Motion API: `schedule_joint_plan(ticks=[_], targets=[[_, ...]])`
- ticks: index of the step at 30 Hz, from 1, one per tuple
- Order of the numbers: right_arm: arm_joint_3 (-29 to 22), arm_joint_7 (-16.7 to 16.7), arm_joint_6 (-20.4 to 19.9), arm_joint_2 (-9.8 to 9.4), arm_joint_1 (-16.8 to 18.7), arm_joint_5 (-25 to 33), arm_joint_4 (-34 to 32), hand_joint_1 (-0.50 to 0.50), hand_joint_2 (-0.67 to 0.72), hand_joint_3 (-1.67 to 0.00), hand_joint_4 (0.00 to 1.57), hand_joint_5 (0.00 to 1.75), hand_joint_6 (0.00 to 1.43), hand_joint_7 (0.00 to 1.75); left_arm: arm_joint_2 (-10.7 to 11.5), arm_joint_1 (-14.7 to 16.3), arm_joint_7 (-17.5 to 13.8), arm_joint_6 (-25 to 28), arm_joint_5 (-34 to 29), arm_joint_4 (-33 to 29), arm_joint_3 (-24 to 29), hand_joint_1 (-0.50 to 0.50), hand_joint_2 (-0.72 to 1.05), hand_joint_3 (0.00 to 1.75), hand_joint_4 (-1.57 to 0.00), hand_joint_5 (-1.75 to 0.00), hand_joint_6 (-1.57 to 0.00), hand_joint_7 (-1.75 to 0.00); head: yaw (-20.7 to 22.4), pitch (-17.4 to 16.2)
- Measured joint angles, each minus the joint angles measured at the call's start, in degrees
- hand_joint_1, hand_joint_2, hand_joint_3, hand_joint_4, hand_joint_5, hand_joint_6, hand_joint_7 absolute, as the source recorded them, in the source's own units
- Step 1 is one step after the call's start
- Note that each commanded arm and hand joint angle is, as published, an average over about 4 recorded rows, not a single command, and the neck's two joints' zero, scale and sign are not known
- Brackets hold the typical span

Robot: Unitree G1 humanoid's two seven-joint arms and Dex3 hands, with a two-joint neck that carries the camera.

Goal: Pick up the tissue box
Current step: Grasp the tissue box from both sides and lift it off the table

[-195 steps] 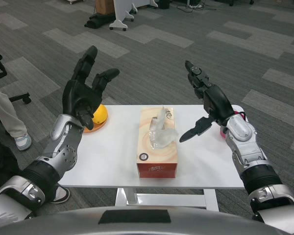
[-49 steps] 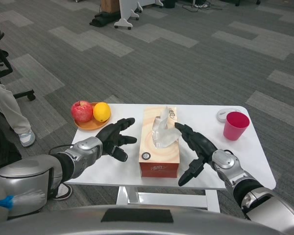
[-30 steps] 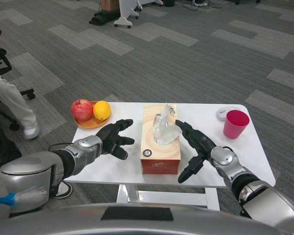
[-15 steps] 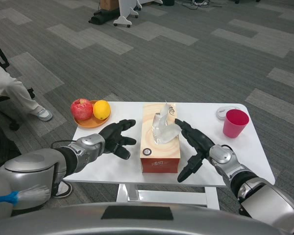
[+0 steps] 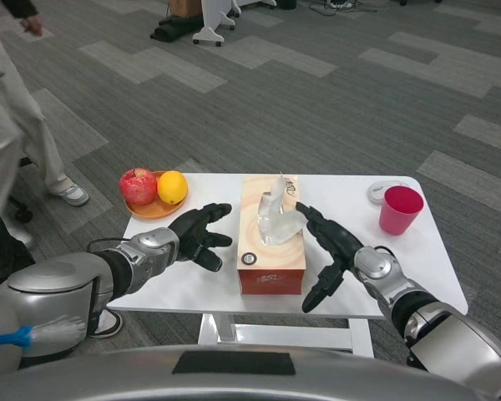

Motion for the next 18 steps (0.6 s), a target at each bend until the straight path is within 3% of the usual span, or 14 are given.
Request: schedule_joint_plan(ticks=[18], targets=[[2.99,0.0,0.29,-0.12,-0.04,-0.03,-1.94,-0.17,0.25,-0.16,0.0,0.1,0.0,0.0,0.01,-0.06,-0.03,0.02,0.0,0.08,0.0,0.5,-0.64,0.07,0.0,-0.92,0.0,-0.21,-0.03,0.02]])
